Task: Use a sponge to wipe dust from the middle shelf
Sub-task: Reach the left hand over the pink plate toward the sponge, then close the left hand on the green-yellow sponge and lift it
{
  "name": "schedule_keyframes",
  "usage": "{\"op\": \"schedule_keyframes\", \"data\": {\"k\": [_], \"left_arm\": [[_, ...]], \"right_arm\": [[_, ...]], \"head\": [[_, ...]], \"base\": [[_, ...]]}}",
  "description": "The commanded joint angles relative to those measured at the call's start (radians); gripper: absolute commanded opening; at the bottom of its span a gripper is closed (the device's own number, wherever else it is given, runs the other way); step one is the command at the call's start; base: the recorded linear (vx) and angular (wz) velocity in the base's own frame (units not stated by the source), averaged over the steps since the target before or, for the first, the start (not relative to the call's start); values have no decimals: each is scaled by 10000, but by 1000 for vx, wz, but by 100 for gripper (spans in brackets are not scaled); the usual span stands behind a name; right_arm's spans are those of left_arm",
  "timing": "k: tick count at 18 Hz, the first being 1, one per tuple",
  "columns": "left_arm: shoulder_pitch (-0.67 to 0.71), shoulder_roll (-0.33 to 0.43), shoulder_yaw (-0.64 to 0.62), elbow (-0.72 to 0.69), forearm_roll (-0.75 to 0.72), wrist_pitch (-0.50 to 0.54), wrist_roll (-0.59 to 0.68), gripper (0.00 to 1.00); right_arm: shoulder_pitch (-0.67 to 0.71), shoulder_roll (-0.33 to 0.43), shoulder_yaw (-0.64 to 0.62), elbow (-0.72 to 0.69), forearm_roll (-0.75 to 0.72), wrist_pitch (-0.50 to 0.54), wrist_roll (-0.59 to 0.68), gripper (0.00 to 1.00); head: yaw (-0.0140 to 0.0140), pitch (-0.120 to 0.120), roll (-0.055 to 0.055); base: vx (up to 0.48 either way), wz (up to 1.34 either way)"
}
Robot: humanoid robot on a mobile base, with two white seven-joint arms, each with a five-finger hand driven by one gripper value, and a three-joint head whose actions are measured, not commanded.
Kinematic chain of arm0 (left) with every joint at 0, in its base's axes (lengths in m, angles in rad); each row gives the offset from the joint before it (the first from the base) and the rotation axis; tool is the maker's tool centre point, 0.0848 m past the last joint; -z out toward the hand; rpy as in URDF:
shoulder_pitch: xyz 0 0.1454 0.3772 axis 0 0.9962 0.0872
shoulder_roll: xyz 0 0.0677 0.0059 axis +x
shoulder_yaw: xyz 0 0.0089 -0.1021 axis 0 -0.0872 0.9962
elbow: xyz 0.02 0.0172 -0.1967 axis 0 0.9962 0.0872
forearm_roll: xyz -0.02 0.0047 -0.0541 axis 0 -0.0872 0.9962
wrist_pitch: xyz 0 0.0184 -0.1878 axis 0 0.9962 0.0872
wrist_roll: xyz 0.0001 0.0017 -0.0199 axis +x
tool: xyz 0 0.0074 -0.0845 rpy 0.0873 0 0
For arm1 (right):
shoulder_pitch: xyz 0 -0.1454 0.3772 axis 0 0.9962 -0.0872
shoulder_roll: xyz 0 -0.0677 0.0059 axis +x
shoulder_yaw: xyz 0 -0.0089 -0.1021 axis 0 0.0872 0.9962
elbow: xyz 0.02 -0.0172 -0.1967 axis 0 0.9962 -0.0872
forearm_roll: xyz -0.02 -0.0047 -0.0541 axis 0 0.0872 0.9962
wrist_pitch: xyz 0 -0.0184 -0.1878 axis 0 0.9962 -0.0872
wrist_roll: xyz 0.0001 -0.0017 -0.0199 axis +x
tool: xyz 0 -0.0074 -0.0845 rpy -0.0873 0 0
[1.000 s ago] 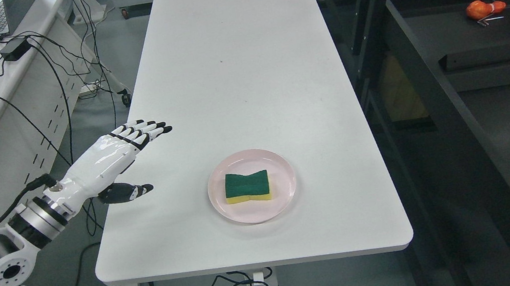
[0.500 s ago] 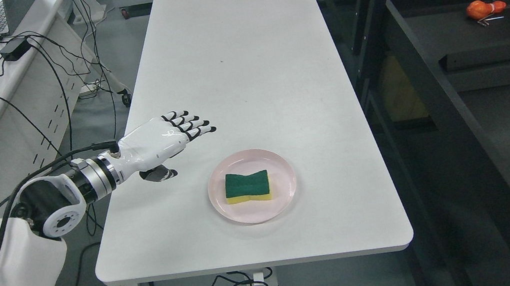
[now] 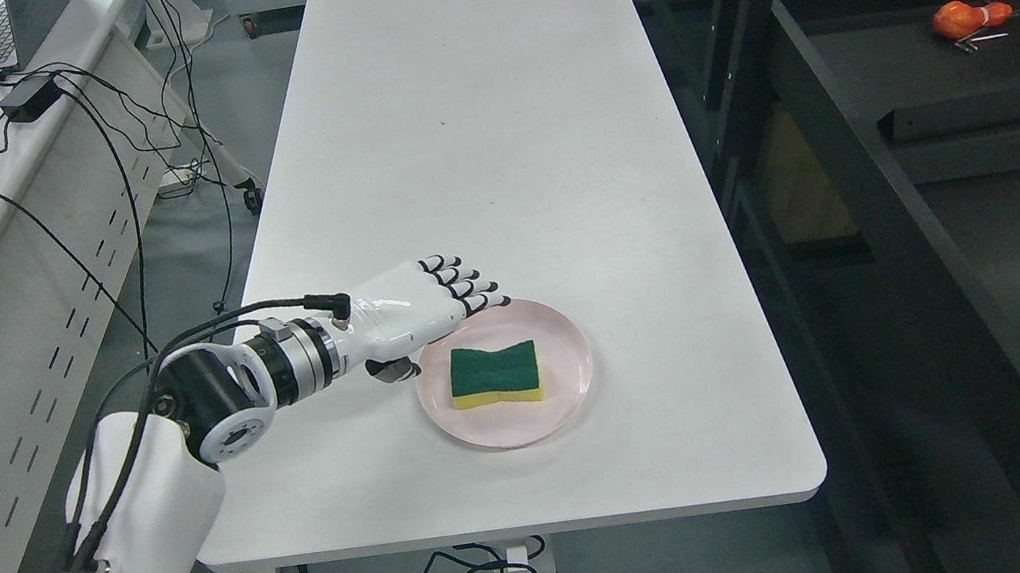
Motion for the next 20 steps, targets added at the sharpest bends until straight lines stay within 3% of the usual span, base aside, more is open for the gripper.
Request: {"op": "schedule_keyframes", "data": {"k": [1,8,20], "left_arm": [[-104,-1148,-1130,598,-624,30,0,95],[187,-1226,-1329,599,-640,30,-30,92],[708,-1226,-149,215,-487,0,-168,65]], "right_arm": [[0,-175,-1,-175,0,4,1,100],[0,-175,-1,-175,0,4,1,100],[0,-175,-1,-175,0,4,1,100]], "head": [[0,0,0],[0,0,0],[0,0,0]], "base": [[0,0],[0,0],[0,0]]}}
